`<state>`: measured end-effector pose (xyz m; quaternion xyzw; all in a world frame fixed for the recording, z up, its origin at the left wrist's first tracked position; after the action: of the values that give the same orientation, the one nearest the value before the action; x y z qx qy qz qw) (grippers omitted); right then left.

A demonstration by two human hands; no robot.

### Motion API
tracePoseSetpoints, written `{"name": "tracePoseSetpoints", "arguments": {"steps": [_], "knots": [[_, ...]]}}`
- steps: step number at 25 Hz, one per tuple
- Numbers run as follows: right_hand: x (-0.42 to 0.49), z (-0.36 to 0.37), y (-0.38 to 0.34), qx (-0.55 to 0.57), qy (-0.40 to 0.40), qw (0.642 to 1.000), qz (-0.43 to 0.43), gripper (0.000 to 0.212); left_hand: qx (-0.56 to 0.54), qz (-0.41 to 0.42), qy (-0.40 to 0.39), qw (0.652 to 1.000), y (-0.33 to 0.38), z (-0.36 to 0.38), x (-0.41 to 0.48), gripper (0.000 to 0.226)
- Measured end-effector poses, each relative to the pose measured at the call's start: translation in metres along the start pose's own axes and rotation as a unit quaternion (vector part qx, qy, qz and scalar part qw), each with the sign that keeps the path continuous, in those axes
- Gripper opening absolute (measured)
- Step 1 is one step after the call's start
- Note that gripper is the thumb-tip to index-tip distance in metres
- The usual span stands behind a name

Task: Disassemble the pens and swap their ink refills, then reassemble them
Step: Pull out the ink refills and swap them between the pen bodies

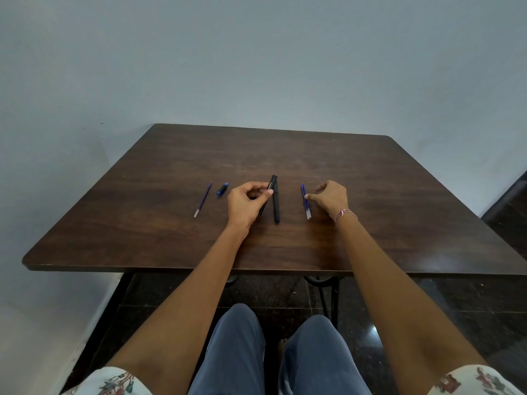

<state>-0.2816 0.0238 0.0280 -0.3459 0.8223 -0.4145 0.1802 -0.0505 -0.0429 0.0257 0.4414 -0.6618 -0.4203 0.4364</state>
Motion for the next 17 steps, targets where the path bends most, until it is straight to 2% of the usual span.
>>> {"name": "tracePoseSetpoints", "arguments": {"steps": [4, 9, 13, 17], "knots": [[0.003, -0.008, 0.003, 0.012, 0.024, 1.0, 0.002, 0.023, -0.003, 0.008, 0.004, 1.0, 0.002, -0.001, 0.0, 0.023], [0.001, -0.007, 0.002, 0.014, 0.027, 1.0, -0.004, 0.024, -0.001, 0.01, 0.006, 1.0, 0.003, -0.002, -0.001, 0.023], [0.0, -0.007, -0.002, -0.029, 0.013, 0.999, -0.007, 0.026, -0.007, 0.008, 0.005, 1.0, 0.004, -0.002, -0.001, 0.022], [-0.002, -0.013, -0.002, -0.057, 0.036, 0.998, -0.009, 0.021, -0.002, 0.01, 0.01, 1.0, 0.005, -0.003, -0.001, 0.022]]}}
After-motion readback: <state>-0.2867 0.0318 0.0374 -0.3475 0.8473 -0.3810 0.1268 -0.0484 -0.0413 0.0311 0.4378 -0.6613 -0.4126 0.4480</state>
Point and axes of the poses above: each hand's wrist, its own x-axis towards the middle knuckle, its own z-axis out of the palm, y = z × x, the point moved 9 cm from there along x, towards the middle knuckle, and after that the axes turned 10 degrees about x, right-handed, at the moved point
